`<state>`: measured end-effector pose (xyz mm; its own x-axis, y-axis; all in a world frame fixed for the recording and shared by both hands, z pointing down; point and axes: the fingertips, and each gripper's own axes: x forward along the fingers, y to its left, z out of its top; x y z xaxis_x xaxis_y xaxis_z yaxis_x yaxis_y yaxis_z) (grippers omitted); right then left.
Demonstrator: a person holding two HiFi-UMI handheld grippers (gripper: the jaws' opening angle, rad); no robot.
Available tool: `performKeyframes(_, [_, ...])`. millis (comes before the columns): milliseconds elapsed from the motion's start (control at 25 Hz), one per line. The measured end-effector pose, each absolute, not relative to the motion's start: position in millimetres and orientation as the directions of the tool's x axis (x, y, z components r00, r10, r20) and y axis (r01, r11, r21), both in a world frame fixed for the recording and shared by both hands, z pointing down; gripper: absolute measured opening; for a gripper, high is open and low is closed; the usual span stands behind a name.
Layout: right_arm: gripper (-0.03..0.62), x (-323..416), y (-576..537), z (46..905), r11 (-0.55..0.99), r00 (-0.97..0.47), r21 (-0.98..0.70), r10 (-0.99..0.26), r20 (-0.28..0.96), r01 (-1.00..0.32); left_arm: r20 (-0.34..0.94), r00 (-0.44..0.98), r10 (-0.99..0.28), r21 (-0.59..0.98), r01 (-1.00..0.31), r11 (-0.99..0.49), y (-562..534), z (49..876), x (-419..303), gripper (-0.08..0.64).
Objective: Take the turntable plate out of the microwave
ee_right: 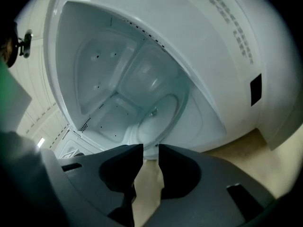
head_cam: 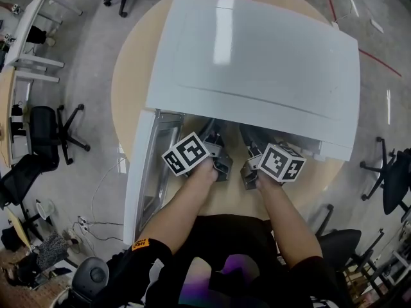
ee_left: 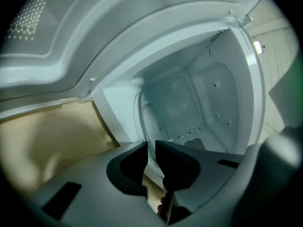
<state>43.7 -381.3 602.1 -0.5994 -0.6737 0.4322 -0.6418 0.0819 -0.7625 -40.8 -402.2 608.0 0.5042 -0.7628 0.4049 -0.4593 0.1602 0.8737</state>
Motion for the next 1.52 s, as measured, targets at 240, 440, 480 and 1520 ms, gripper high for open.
performKeyframes(240, [0.089,44,-382,609,0.022,-0.613,-0.81,-0.666,0.425,-0.586,0.404,0.493,-0.77,0.872,-0.463,0.16,-402,605,-41,0.098])
performKeyframes(440, [0.089,39,-386,608,-0.016,-0.629,-0.86,-0.675,0.386,-0.51,0.4,0.493,-0.772,0.873,-0.462,0.157,-401,603,-41,0.098])
performKeyframes(480, [0.089,39,-387,608,-0.022,-0.631,-0.868,-0.677,0.379,-0.497,0.398,0.494,-0.773,0.873,-0.462,0.155,-401,602,-42,0.098])
performKeyframes(1520, [0.087,37,-394,589,-0.047,-0.627,-0.925,-0.722,0.291,-0.376,0.3,0.562,-0.771,0.928,-0.359,0.099,-402,592,-31,0.109])
